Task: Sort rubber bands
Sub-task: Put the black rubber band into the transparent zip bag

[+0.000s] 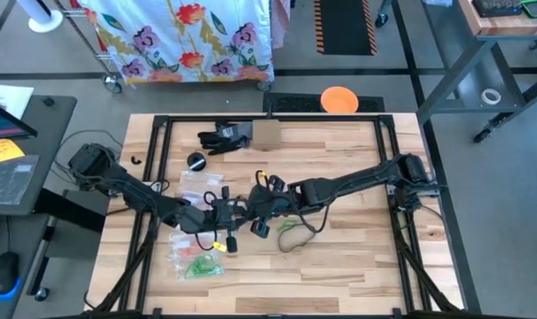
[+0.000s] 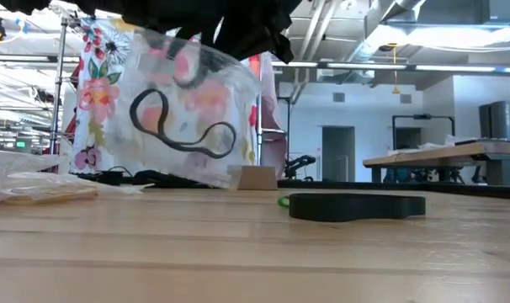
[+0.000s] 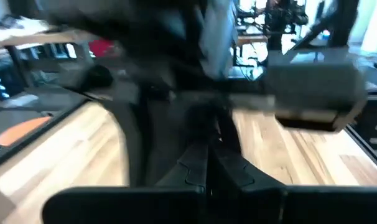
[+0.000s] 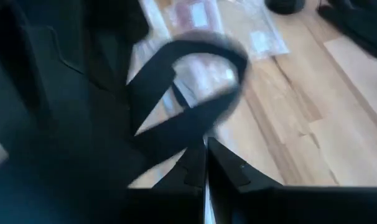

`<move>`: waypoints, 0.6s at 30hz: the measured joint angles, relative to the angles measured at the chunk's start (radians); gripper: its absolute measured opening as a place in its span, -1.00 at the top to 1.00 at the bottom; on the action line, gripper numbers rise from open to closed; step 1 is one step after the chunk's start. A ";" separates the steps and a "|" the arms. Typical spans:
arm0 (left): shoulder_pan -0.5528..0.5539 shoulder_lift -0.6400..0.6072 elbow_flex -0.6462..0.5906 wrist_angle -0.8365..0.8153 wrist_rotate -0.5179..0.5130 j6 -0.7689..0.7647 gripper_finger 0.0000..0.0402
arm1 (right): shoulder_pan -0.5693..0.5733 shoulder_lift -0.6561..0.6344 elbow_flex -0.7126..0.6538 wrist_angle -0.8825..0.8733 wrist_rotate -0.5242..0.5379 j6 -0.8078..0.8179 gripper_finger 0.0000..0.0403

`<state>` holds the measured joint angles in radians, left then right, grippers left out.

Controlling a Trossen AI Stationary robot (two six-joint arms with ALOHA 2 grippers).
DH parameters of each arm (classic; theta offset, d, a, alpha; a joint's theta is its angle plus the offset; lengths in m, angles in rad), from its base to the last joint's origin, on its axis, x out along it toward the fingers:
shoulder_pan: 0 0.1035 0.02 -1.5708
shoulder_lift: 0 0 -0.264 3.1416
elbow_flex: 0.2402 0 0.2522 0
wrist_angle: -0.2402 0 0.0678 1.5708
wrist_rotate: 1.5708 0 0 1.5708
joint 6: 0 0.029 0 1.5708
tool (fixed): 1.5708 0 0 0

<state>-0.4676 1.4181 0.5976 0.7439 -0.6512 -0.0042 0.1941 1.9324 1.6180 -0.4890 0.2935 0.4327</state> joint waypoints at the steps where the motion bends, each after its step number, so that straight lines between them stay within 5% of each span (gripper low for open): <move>1: 0.004 0.002 0.000 -0.012 0.006 -0.008 1.00 | -0.001 0.000 0.000 0.017 0.002 0.004 1.00; 12: 0.061 0.010 0.003 -0.179 0.011 -0.159 1.00 | -0.007 -0.050 0.001 0.066 0.043 0.004 1.00; 18: 0.051 0.010 0.003 -0.157 -0.111 -0.151 1.00 | 0.022 -0.061 0.000 -0.008 0.036 0.019 1.00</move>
<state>-0.4162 1.4277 0.6003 0.5865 -0.7624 -0.1548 0.2166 1.8709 1.6184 -0.4975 0.3299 0.4519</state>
